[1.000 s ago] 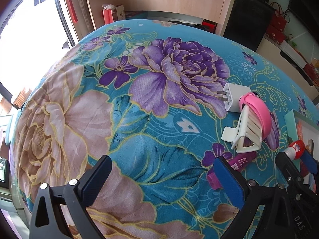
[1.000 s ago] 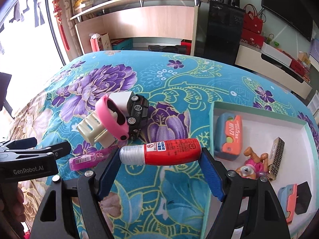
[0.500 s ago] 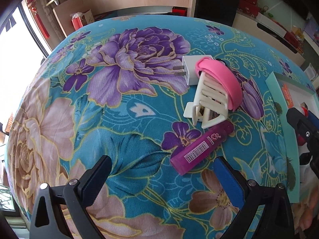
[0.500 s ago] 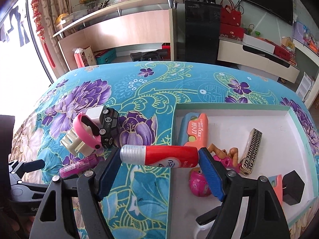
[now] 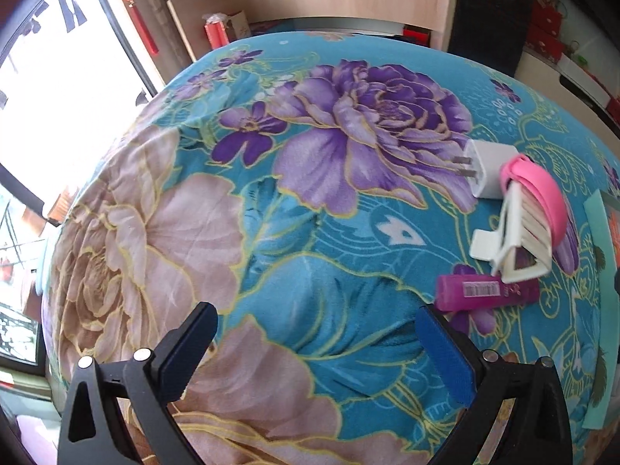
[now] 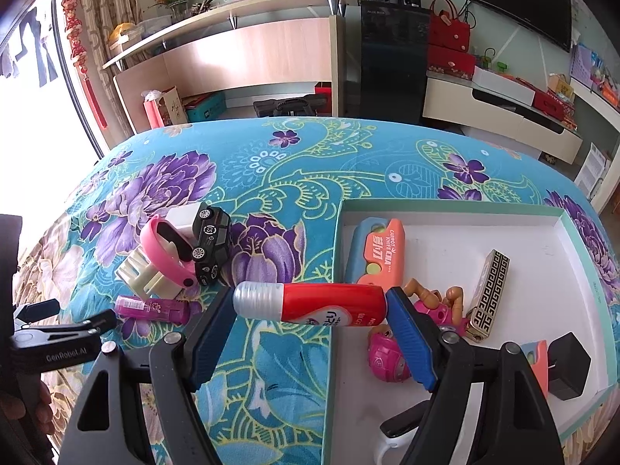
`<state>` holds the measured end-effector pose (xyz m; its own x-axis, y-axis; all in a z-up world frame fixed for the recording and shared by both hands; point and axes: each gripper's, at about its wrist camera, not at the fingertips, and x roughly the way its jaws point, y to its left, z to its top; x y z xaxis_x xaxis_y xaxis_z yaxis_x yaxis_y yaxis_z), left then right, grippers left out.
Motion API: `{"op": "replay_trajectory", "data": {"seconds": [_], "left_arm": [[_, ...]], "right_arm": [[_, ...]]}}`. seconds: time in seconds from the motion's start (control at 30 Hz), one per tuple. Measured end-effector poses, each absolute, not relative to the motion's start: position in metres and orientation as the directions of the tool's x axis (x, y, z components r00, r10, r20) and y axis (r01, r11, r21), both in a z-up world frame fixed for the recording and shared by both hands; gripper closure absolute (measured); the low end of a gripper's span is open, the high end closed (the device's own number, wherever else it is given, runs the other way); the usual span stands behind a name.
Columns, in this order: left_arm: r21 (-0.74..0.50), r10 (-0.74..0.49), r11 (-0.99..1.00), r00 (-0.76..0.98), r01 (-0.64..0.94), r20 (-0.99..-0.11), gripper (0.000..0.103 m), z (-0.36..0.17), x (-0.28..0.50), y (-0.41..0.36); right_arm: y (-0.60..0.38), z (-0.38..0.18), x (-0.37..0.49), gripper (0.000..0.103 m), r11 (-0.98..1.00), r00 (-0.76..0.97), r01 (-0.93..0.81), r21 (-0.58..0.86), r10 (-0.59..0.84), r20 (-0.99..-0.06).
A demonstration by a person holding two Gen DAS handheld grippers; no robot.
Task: Organize rigid objects
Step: 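Grasp the purple stick with the left gripper while the right holds the glue bottle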
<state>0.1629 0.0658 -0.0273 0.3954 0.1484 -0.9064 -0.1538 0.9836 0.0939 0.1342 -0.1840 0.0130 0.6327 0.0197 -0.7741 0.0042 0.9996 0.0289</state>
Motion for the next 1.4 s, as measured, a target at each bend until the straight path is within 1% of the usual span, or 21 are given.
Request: {"op": "replay_trajectory", "data": {"seconds": [0.07,0.13,0.23,0.37,0.43,0.5,0.57,0.73,1.0,1.17,1.4], "left_arm": [[0.071,0.149,0.976,0.401,-0.204,-0.904,0.0,-0.024,0.162,0.077],[0.042,0.13,0.975,0.408,-0.219,-0.904,0.0,-0.021,0.162,0.083],[0.018,0.094,0.983,0.418,-0.182,-0.903,0.0,-0.019,0.162,0.079],[-0.041,0.013,0.992,0.418,-0.121,-0.908,0.0,-0.019,0.162,0.057],[-0.048,-0.001,0.994,0.422,-0.1,-0.907,0.0,-0.017,0.16,0.047],[-0.05,-0.007,0.995,0.43,-0.089,-0.903,0.0,-0.015,0.16,0.039],[-0.079,-0.038,0.994,0.439,-0.077,-0.898,0.0,-0.013,0.16,0.033],[-0.133,-0.092,0.989,0.444,-0.063,-0.891,0.0,-0.016,0.162,0.019],[-0.08,-0.067,0.997,0.422,-0.013,-0.904,0.0,-0.026,0.167,-0.009],[-0.029,-0.024,1.0,0.422,-0.006,-0.906,0.0,-0.032,0.17,-0.02],[-0.015,-0.005,1.0,0.434,-0.02,-0.901,0.0,-0.035,0.173,-0.023]], "right_arm": [[-0.185,0.013,0.134,0.024,1.0,0.633,0.007,0.03,0.019,-0.774],[-0.185,0.013,0.134,0.024,1.0,0.631,0.011,0.028,0.015,-0.776],[-0.186,0.012,0.135,0.024,1.0,0.631,0.015,0.025,0.009,-0.776],[-0.19,0.014,0.133,0.024,0.999,0.634,0.031,0.019,-0.005,-0.773],[-0.194,0.016,0.132,0.024,0.999,0.635,0.043,0.01,-0.02,-0.772],[-0.199,0.019,0.13,0.024,0.998,0.637,0.062,-0.004,-0.043,-0.769],[-0.204,0.022,0.127,0.024,0.996,0.637,0.087,-0.019,-0.07,-0.767],[-0.218,0.031,0.121,0.024,0.99,0.651,0.138,-0.011,-0.099,-0.753],[-0.223,0.032,0.12,0.024,0.988,0.648,0.152,-0.001,-0.101,-0.755],[-0.221,0.032,0.121,0.024,0.99,0.649,0.142,0.002,-0.092,-0.755],[-0.219,0.03,0.122,0.024,0.991,0.646,0.135,0.0,-0.088,-0.758]]}}
